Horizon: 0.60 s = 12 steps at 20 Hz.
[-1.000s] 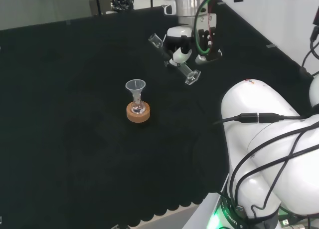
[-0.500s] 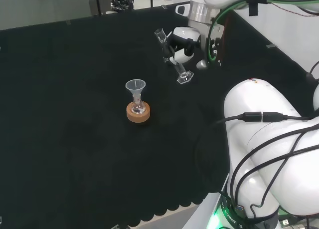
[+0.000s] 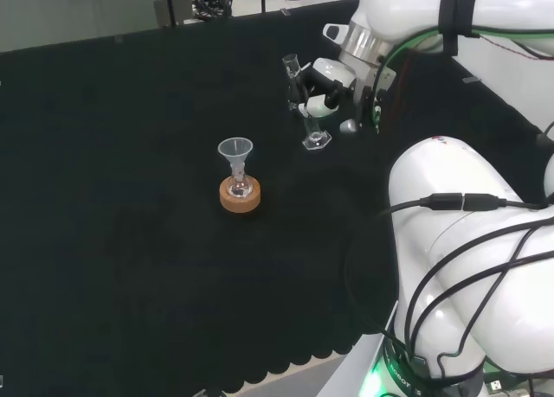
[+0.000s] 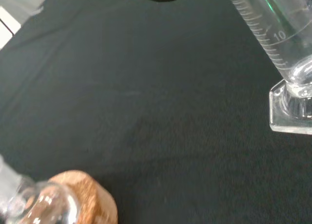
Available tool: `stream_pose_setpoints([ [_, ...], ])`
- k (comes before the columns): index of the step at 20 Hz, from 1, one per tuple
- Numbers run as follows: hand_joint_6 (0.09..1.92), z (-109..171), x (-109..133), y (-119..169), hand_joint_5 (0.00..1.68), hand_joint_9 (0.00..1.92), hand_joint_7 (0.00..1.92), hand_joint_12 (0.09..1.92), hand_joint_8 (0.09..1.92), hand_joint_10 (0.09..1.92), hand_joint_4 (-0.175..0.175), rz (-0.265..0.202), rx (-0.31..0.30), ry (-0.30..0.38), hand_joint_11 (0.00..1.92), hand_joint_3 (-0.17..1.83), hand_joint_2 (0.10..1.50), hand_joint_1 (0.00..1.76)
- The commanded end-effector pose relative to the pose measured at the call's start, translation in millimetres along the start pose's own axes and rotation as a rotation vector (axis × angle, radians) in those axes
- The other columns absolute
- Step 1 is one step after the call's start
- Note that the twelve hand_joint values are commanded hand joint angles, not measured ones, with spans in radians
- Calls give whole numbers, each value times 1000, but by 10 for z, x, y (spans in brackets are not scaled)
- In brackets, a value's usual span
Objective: Put the graduated cylinder back on the table.
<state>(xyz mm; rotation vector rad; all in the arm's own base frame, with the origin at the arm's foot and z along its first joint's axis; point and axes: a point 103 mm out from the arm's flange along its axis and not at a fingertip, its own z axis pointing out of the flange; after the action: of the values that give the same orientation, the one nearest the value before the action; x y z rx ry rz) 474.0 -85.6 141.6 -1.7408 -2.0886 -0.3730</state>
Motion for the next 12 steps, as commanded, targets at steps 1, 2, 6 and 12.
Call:
stream_pose_setpoints([
  [1,936,162,-209,128,1094,1431,1070,712,794,87,-6,22,-81,73,1247,-4,1077,1244],
  [2,947,178,-228,141,1062,1428,1054,715,851,87,-67,26,-87,79,1244,0,1084,1251],
  [6,986,231,-294,170,995,1416,1014,731,970,87,-169,38,-117,97,1226,5,1103,1259],
  [12,997,270,-338,184,986,1406,1006,737,987,87,-175,48,-169,104,1217,4,1107,1259],
])
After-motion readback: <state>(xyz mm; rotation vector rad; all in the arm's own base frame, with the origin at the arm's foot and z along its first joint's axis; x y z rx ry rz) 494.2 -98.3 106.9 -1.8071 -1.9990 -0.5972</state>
